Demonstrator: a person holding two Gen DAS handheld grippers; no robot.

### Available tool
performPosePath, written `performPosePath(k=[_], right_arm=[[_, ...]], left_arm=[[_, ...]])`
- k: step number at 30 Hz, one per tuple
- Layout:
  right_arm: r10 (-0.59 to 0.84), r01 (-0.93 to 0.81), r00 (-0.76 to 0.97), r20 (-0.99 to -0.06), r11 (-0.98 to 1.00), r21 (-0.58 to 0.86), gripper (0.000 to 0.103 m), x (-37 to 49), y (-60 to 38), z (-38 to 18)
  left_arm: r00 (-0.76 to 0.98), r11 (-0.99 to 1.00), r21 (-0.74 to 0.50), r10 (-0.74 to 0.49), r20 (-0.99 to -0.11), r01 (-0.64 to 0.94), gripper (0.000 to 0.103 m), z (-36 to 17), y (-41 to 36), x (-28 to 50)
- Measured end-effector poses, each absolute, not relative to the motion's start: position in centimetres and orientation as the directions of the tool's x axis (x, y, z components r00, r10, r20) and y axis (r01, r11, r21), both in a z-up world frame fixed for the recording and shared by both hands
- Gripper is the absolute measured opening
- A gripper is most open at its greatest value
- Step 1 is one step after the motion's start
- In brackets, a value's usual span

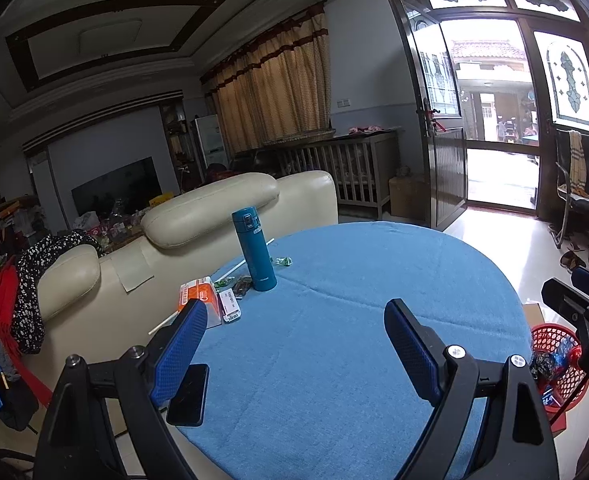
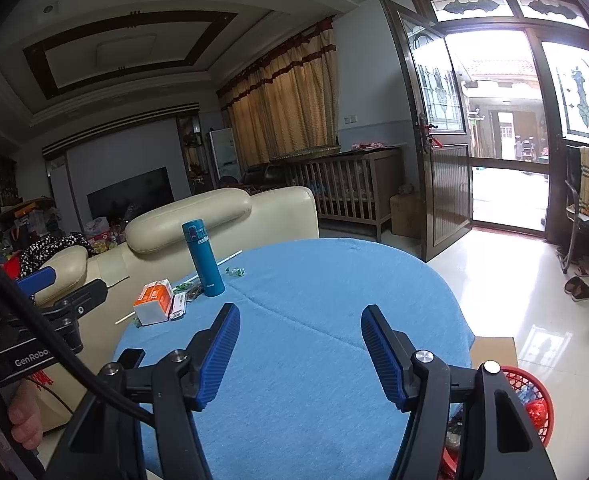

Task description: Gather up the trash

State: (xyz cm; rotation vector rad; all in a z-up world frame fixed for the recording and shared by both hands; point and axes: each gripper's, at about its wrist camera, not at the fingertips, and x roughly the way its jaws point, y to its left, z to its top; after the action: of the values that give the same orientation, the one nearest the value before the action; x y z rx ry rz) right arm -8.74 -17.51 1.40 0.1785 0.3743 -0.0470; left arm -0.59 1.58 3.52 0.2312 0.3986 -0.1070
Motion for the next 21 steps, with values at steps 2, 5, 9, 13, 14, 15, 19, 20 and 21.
performPosePath(k=[2,5,9,13,14,15,19,20,21], right_arm=[[-0.013,0.078,0.930,-0.367,0.983,0.164,0.067,-8.73,-17.52,1.44],[-0.012,0.077,0.931,-0.365,0.984,0.164,0.067,-8.75,-17.54,1.40],[-0.009,0.075,0.930,-0.368,0.983,0.167,0.067,-8.78,-17.50,1.31],[-0.007,0.073,0.930,-0.367,0.983,0.166,0.067,-8.70,-17.44,1.34],[-0.008,0.073,0.931,-0.366,0.984,0.165,0.067,-8.72,-17.42,1.34],[-0.008,0.073,0.931,-0.365,0.984,0.165,0.067,-8.74,-17.40,1.32],[-0.007,0.073,0.931,-0.366,0.984,0.165,0.067,-8.73,-17.40,1.28],[-0.007,0.073,0.930,-0.368,0.984,0.165,0.067,-8.70,-17.40,1.27],[-0.007,0.072,0.929,-0.369,0.984,0.164,0.067,-8.72,-17.37,1.25]], left_arm=[[0.916,0.969,0.200,-0.057,-0.396,0.146,0.091,3.48,1.61,-0.47],[0.918,0.969,0.202,-0.053,-0.394,0.143,0.091,3.54,1.62,-0.49],[0.919,0.968,0.205,-0.052,-0.391,0.142,0.091,3.59,1.55,-0.44],[0.919,0.969,0.205,-0.052,-0.390,0.141,0.091,3.66,1.57,-0.53],[0.919,0.968,0.205,-0.053,-0.391,0.143,0.091,3.66,1.57,-0.51],[0.919,0.968,0.206,-0.053,-0.391,0.143,0.091,3.66,1.56,-0.52],[0.919,0.968,0.205,-0.052,-0.391,0.142,0.091,3.68,1.57,-0.59],[0.919,0.968,0.206,-0.051,-0.391,0.141,0.091,3.69,1.58,-0.59],[0.919,0.968,0.207,-0.051,-0.392,0.142,0.091,3.70,1.57,-0.57]])
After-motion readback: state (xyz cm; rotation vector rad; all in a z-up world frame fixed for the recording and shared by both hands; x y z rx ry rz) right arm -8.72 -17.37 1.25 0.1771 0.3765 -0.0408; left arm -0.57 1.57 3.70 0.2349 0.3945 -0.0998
